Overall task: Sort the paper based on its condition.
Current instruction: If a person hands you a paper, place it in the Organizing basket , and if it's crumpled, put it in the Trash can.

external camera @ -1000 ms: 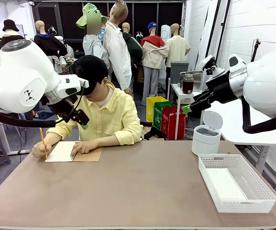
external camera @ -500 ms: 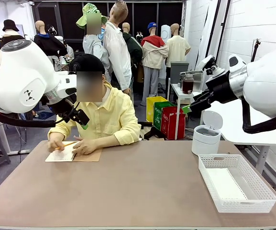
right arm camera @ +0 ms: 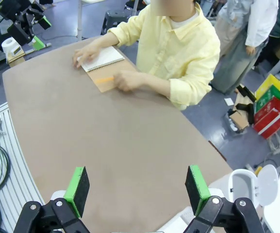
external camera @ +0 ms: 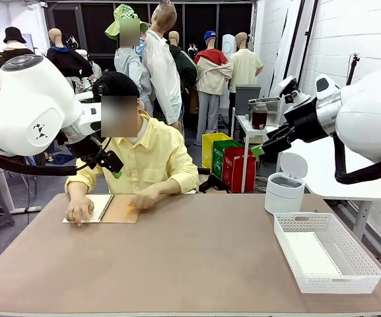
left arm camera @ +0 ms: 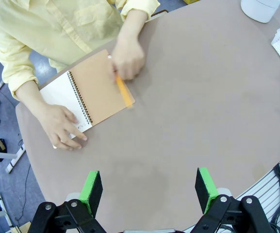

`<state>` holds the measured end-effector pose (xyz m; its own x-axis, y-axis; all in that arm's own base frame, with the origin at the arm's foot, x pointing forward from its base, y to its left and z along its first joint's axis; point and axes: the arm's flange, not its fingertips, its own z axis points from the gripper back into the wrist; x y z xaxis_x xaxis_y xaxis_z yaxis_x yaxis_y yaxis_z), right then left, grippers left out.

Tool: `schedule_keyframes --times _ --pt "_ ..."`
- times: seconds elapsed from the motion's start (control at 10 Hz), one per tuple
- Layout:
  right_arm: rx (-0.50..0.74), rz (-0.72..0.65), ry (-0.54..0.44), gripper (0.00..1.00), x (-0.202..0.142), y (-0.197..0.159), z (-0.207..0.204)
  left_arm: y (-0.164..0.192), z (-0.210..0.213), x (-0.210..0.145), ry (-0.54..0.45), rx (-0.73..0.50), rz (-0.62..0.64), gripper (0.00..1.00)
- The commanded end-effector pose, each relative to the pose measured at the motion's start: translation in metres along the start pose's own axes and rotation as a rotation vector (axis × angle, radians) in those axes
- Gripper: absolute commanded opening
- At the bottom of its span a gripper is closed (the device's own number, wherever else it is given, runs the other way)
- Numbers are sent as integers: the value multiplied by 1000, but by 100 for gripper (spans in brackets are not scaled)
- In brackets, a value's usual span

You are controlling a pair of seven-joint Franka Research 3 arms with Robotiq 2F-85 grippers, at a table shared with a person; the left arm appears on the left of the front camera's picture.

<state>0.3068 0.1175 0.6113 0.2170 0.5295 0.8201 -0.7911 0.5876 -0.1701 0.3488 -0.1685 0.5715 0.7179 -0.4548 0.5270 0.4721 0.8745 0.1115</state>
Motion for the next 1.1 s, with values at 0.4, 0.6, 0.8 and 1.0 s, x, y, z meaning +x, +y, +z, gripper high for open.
schedule_keyframes --times 0.4,0.6,0.8,1.0 --pt "5 12 0 100 -2 -2 -2 1 1 0 -1 2 -7 100" --pt "5 12 0 100 -2 -2 -2 1 1 0 -1 2 -7 100" --pt "5 12 0 100 -2 -2 -2 1 1 0 -1 2 -7 100" --pt "5 12 0 100 -2 -2 -2 1 1 0 -1 2 -7 100"
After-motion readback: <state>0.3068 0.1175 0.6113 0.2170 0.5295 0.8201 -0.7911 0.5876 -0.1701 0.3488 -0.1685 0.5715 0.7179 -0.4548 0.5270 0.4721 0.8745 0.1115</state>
